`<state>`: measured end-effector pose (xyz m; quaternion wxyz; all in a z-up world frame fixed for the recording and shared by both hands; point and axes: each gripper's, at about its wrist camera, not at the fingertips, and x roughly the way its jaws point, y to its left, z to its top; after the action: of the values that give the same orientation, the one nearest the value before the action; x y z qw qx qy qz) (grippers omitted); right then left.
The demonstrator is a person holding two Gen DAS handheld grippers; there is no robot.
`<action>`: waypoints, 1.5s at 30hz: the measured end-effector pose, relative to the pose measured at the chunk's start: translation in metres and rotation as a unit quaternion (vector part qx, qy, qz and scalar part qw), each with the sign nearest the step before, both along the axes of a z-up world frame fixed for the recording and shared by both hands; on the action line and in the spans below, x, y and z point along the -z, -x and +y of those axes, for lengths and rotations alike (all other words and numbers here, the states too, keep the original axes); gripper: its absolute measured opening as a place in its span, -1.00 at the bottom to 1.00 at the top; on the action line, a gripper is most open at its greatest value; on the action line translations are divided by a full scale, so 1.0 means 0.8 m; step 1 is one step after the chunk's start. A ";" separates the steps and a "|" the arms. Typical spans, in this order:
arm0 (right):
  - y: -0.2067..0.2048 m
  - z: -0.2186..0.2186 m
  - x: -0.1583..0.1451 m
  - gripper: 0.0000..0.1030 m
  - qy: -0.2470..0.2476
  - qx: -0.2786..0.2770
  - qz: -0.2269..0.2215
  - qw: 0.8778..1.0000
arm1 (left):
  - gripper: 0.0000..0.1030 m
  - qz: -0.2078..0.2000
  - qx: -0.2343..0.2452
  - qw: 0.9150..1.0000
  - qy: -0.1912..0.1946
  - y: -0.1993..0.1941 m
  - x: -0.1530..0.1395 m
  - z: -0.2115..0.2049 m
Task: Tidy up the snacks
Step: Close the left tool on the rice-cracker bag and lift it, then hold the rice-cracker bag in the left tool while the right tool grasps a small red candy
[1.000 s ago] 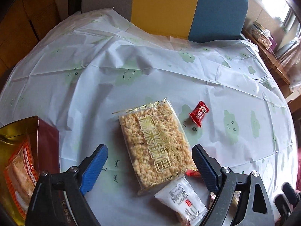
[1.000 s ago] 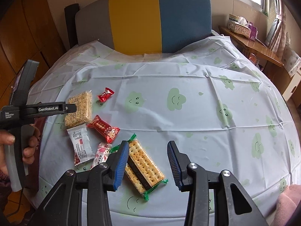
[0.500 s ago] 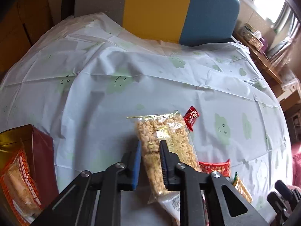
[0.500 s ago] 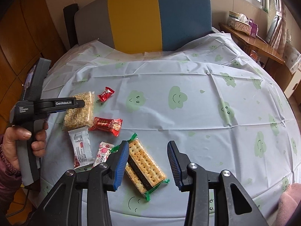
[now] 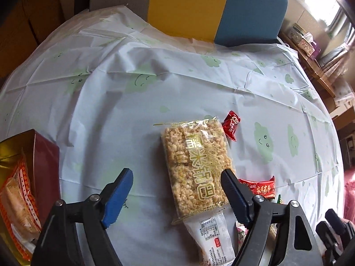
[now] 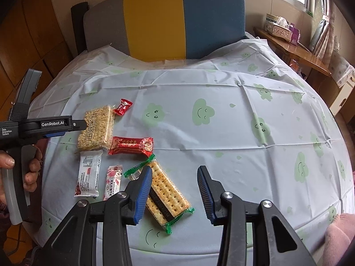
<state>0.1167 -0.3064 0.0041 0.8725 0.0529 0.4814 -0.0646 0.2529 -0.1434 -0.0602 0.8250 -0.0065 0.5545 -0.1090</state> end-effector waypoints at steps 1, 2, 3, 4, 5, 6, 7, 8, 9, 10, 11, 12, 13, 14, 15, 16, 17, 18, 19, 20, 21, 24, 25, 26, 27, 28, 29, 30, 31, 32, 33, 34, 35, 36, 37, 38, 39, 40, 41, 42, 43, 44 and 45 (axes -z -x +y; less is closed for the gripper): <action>0.000 0.000 0.000 -0.17 -0.002 0.000 0.000 1.000 | 0.61 -0.001 0.004 1.000 -0.006 -0.002 0.002 -0.007; -0.001 -0.001 0.000 -0.17 -0.003 -0.001 0.000 1.000 | 0.61 -0.002 0.008 1.000 -0.012 -0.004 0.004 -0.014; -0.001 -0.001 -0.001 -0.17 -0.004 -0.002 -0.001 1.000 | 0.63 -0.003 0.011 1.000 -0.015 -0.006 0.006 -0.020; -0.001 -0.001 -0.001 -0.17 -0.005 -0.003 -0.002 1.000 | 0.65 -0.002 0.015 1.000 -0.020 -0.009 0.008 -0.027; -0.001 -0.001 -0.001 -0.17 -0.006 -0.003 -0.002 1.000 | 0.70 0.000 0.019 0.999 -0.026 -0.012 0.012 -0.033; -0.002 -0.002 -0.001 -0.17 -0.008 -0.003 -0.001 1.000 | 0.70 0.003 0.023 0.999 -0.030 -0.014 0.016 -0.040; -0.002 -0.003 -0.001 -0.17 -0.009 -0.003 -0.001 1.000 | 0.71 0.005 0.027 0.999 -0.039 -0.017 0.021 -0.045; -0.003 -0.003 -0.001 -0.17 -0.011 -0.002 -0.001 1.000 | 0.71 0.007 0.031 0.998 -0.049 -0.019 0.026 -0.050; -0.003 -0.003 -0.001 -0.17 -0.012 -0.003 0.000 1.000 | 0.68 0.012 0.037 0.998 -0.056 -0.020 0.033 -0.054; -0.003 -0.002 -0.001 -0.17 -0.013 -0.005 0.000 1.000 | 0.65 0.010 0.042 0.997 -0.064 -0.019 0.036 -0.056; -0.003 -0.001 -0.001 -0.17 -0.013 -0.006 0.000 1.000 | 0.50 -0.009 0.048 0.996 -0.069 -0.013 0.034 -0.056; -0.003 -0.001 0.000 -0.17 -0.013 -0.007 0.000 1.000 | 0.49 -0.018 0.054 0.996 -0.070 -0.008 0.032 -0.057; -0.003 -0.001 0.000 -0.17 -0.012 -0.007 0.000 1.000 | 0.48 -0.017 0.062 0.996 -0.065 -0.004 0.032 -0.055; -0.003 -0.001 0.000 -0.17 -0.012 -0.007 0.001 1.000 | 0.47 -0.021 0.063 0.996 -0.060 0.000 0.029 -0.050; -0.003 -0.002 0.001 -0.17 -0.013 -0.005 0.002 1.000 | 0.46 -0.033 0.062 0.996 -0.059 0.006 0.024 -0.045; -0.004 -0.002 0.001 -0.17 -0.013 -0.005 0.002 1.000 | 0.46 -0.043 0.062 0.995 -0.062 0.012 0.018 -0.040; -0.004 -0.002 0.001 -0.17 -0.012 -0.004 0.002 1.000 | 0.46 -0.051 0.064 0.995 -0.059 0.018 0.011 -0.034; -0.004 -0.002 0.002 -0.17 -0.010 -0.004 0.003 1.000 | 0.47 -0.057 0.063 0.995 -0.049 0.025 0.002 -0.027; -0.004 -0.002 0.002 -0.17 -0.008 -0.004 0.004 1.000 | 0.47 -0.064 0.060 0.995 -0.038 0.034 -0.009 -0.018; -0.004 -0.002 0.003 -0.17 -0.007 -0.003 0.005 1.000 | 0.47 -0.070 0.061 0.995 -0.031 0.045 -0.018 -0.011; -0.004 -0.002 0.003 -0.17 -0.005 -0.002 0.006 1.000 | 0.47 -0.075 0.063 0.995 -0.027 0.056 -0.026 -0.004; -0.004 -0.003 0.006 -0.17 0.000 0.002 0.011 1.000 | 0.47 -0.094 0.076 0.992 -0.032 0.102 -0.037 0.012; -0.003 -0.003 0.006 -0.17 0.002 0.003 0.011 1.000 | 0.47 -0.098 0.084 0.991 -0.034 0.118 -0.037 0.015; -0.003 -0.003 0.007 -0.17 0.002 0.004 0.012 1.000 | 0.47 -0.098 0.092 0.990 -0.033 0.136 -0.036 0.019; -0.003 -0.004 0.007 -0.17 0.001 0.005 0.013 1.000 | 0.47 -0.097 0.100 0.990 -0.032 0.151 -0.033 0.023; -0.003 -0.005 0.008 -0.17 -0.002 0.006 0.014 1.000 | 0.47 -0.099 0.109 0.989 -0.032 0.167 -0.031 0.025; -0.003 -0.006 0.009 -0.17 -0.006 0.006 0.016 1.000 | 0.47 -0.103 0.117 0.987 -0.033 0.185 -0.031 0.025; -0.003 -0.006 0.010 -0.17 -0.014 0.007 0.017 1.000 | 0.47 -0.106 0.127 0.986 -0.034 0.199 -0.028 0.026; -0.003 -0.007 0.011 -0.17 -0.023 0.006 0.020 1.000 | 0.47 -0.110 0.136 0.984 -0.036 0.213 -0.027 0.028; -0.004 -0.006 0.013 -0.17 -0.033 0.004 0.022 0.999 | 0.47 -0.113 0.144 0.982 -0.036 0.227 -0.026 0.031; -0.005 -0.006 0.014 -0.17 -0.043 0.002 0.025 0.999 | 0.47 -0.111 0.153 0.981 -0.034 0.238 -0.023 0.034; -0.007 -0.004 0.014 -0.17 -0.052 0.000 0.026 0.998 | 0.47 -0.105 0.161 0.981 -0.033 0.245 -0.019 0.036; -0.009 0.000 0.014 -0.17 -0.060 -0.004 0.026 0.998 | 0.47 -0.102 0.166 0.980 -0.031 0.252 -0.015 0.038; -0.013 0.004 0.012 -0.17 -0.069 -0.011 0.025 0.997 | 0.47 -0.099 0.167 0.980 -0.029 0.258 -0.011 0.041; -0.018 0.010 0.010 -0.17 -0.078 -0.019 0.025 0.997 | 0.47 -0.096 0.168 0.981 -0.026 0.262 -0.007 0.042; -0.024 0.017 0.008 -0.17 -0.084 -0.026 0.024 0.996 | 0.47 -0.094 0.169 0.981 -0.025 0.265 -0.002 0.044; -0.032 0.024 0.007 -0.17 -0.088 -0.035 0.022 0.995 | 0.47 -0.093 0.166 0.981 -0.026 0.265 0.000 0.046; -0.042 0.031 0.006 -0.17 -0.091 -0.042 0.020 0.995 | 0.47 -0.092 0.162 0.982 -0.028 0.265 0.003 0.048; -0.052 0.038 0.007 -0.18 -0.094 -0.048 0.021 0.994 | 0.47 -0.087 0.160 0.983 -0.027 0.265 0.006 0.050; -0.065 0.044 0.008 -0.19 -0.095 -0.054 0.024 0.994 | 0.47 -0.081 0.157 0.984 -0.025 0.263 0.009 0.052; -0.077 0.050 0.011 -0.20 -0.096 -0.058 0.025 0.993 | 0.47 -0.084 0.157 0.984 -0.029 0.265 0.010 0.054; -0.088 0.057 0.014 -0.22 -0.095 -0.065 0.026 0.993 | 0.47 -0.090 0.158 0.983 -0.036 0.265 0.011 0.054; -0.101 0.064 0.017 -0.26 -0.091 -0.072 0.028 0.993 | 0.47 -0.089 0.162 0.982 -0.038 0.265 0.013 0.054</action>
<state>0.1975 -0.2554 -0.0094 0.8525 0.0954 0.5122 0.0415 0.0407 -0.1006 -0.0707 0.8421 0.1244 0.4763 -0.2202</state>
